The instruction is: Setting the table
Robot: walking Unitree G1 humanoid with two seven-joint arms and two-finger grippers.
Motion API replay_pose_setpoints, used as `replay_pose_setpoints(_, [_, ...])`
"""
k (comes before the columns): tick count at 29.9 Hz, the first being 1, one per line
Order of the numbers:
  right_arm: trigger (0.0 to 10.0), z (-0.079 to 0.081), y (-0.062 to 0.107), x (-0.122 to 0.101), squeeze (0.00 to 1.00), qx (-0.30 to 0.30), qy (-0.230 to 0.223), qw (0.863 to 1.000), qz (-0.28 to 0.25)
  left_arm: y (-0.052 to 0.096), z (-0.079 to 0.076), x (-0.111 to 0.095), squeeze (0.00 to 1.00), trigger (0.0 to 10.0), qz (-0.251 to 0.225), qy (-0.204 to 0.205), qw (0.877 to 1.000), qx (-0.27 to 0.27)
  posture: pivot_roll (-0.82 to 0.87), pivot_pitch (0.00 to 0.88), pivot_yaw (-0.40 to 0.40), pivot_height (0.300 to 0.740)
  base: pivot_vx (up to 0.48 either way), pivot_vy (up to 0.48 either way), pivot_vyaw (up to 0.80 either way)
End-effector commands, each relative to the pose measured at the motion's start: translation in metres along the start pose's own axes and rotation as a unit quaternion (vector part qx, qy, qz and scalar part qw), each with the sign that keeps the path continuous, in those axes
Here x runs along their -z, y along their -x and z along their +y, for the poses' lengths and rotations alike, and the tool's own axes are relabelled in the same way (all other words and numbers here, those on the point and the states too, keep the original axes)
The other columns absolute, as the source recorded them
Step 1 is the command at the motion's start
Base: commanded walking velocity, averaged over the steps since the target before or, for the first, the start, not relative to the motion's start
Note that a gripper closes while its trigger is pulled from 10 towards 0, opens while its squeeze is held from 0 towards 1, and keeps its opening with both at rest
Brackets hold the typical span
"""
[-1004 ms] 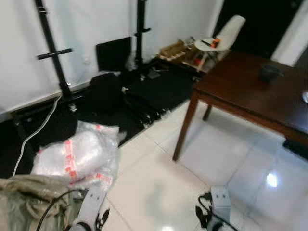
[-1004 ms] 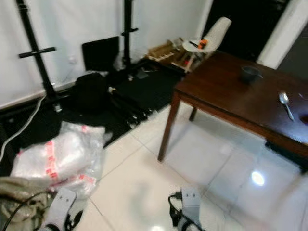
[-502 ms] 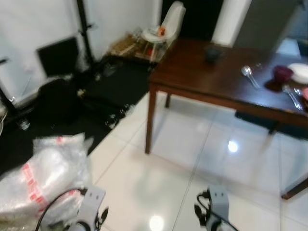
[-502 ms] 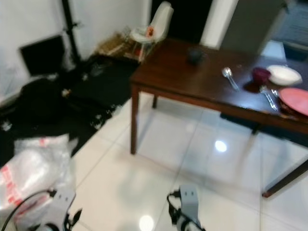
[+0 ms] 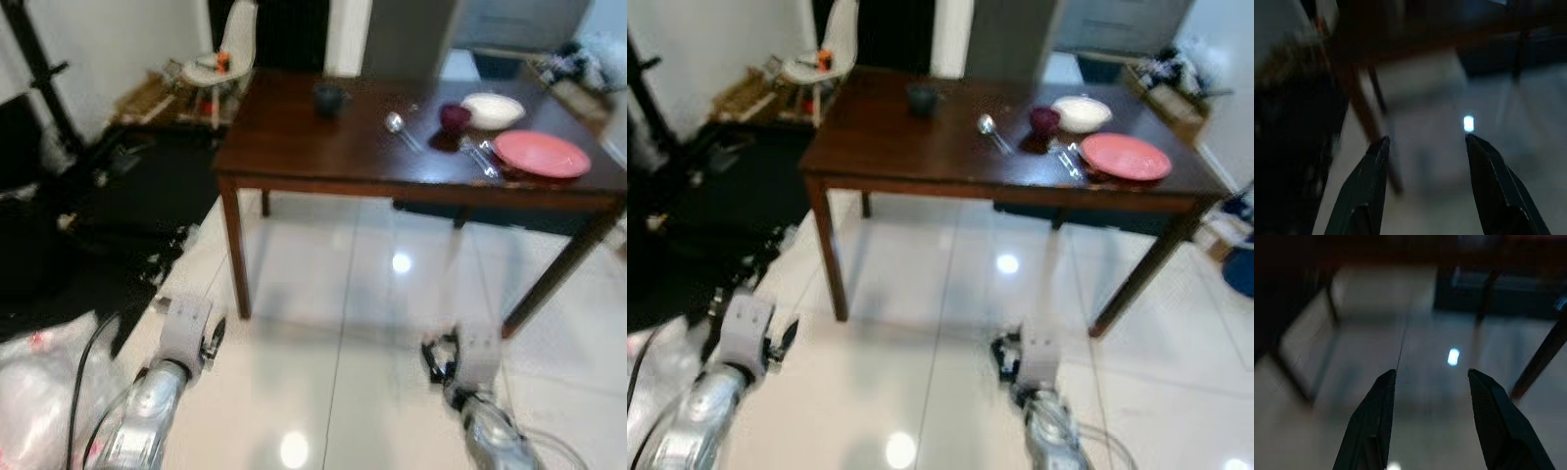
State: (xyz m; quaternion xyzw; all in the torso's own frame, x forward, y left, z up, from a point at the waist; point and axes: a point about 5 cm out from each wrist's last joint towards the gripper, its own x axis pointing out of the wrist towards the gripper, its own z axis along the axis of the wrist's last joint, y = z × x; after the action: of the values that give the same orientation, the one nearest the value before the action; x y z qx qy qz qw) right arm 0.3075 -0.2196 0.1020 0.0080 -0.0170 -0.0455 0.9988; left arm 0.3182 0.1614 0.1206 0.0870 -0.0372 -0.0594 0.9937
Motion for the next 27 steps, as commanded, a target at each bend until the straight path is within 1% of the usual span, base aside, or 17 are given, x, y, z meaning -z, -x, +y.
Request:
replay_pose_setpoints(1, [10.0,0.004,-0.004,-0.017,0.0,-0.003,-0.025,0.999,-0.032,0.001,0.006,-0.001,0.0,10.0,0.003,0.006,1.0,-0.029,-0.04,0.0,0.066,0.74,0.0,0.0,-0.8])
replay_pose_setpoints(3, [10.0,0.007,-0.006,-0.028,0.0,-0.009,-0.033,0.998,-0.052,-0.001,0.007,-0.009,0.0,10.0,-0.014,-0.002,0.999,-0.041,-0.04,0.0,0.065,0.74,0.0,0.0,-0.8])
replay_pose_setpoints(4, [10.0,0.007,-0.006,-0.028,0.0,-0.009,-0.033,0.998,-0.052,-0.001,0.007,-0.009,0.0,10.0,-0.014,-0.002,0.999,-0.041,-0.04,0.0,0.065,0.74,0.0,0.0,-0.8])
replay_pose_setpoints(5, [10.0,0.01,-0.008,-0.036,0.0,-0.013,-0.041,0.997,-0.067,-0.003,0.007,-0.014,0.0,10.0,-0.027,-0.004,0.999,-0.047,-0.04,0.0,0.062,0.74,0.0,0.0,-0.8])
replay_pose_setpoints(6, [10.0,0.014,-0.01,-0.045,0.0,-0.018,-0.048,0.995,-0.082,-0.005,0.006,-0.022,0.04,10.0,-0.043,-0.005,0.997,-0.058,-0.04,0.0,0.062,0.74,0.311,0.0,-0.48])
replay_pose_setpoints(7, [10.0,0.017,-0.01,-0.051,0.0,-0.023,-0.051,0.994,-0.093,-0.006,0.006,-0.027,0.11,10.0,-0.053,-0.006,0.996,-0.067,-0.04,0.0,0.061,0.74,0.428,0.0,0.0])
replay_pose_setpoints(8, [10.0,0.017,-0.01,-0.051,0.0,-0.023,-0.051,0.994,-0.093,-0.006,0.006,-0.027,0.11,10.0,-0.053,-0.006,0.996,-0.067,-0.04,0.0,0.061,0.74,0.428,0.0,0.0])
replay_pose_setpoints(9, [10.0,0.019,-0.01,-0.055,0.0,-0.026,-0.054,0.993,-0.1,-0.007,0.005,-0.032,0.15,10.0,-0.06,-0.011,0.995,-0.074,-0.04,0.0,0.061,0.74,0.48,0.0,0.0])
replay_pose_setpoints(10, [10.0,0.022,-0.01,-0.057,0.0,-0.029,-0.058,0.993,-0.101,-0.007,0.004,-0.036,0.22,10.0,-0.065,-0.011,0.995,-0.08,-0.04,0.0,0.062,0.74,0.48,0.0,0.0])
replay_pose_setpoints(13, [10.0,0.023,-0.009,-0.057,0.0,-0.03,-0.06,0.993,-0.1,-0.008,0.003,-0.038,0.22,10.0,-0.067,-0.012,0.994,-0.083,-0.04,0.0,0.063,0.74,0.48,0.0,0.0])
replay_pose_setpoints(16, [10.0,0.025,-0.006,-0.052,0.0,-0.029,-0.062,0.994,-0.088,-0.007,0.001,-0.041,0.22,10.0,-0.067,-0.011,0.994,-0.085,-0.04,0.0,0.066,0.74,0.472,0.0,0.0])
replay_pose_setpoints(19, [10.0,0.024,-0.002,-0.045,0.0,-0.024,-0.062,0.995,-0.071,-0.006,0.0,-0.042,0.21,10.0,-0.065,-0.011,0.994,-0.085,-0.04,0.0,0.068,0.74,0.469,0.0,0.0])
replay_pose_setpoints(27, [10.0,0.02,0.0,-0.039,0.0,-0.015,-0.06,0.997,-0.053,-0.005,-0.003,-0.043,0.21,10.0,-0.061,-0.012,0.995,-0.084,-0.04,0.0,0.069,0.74,0.467,0.0,0.0])
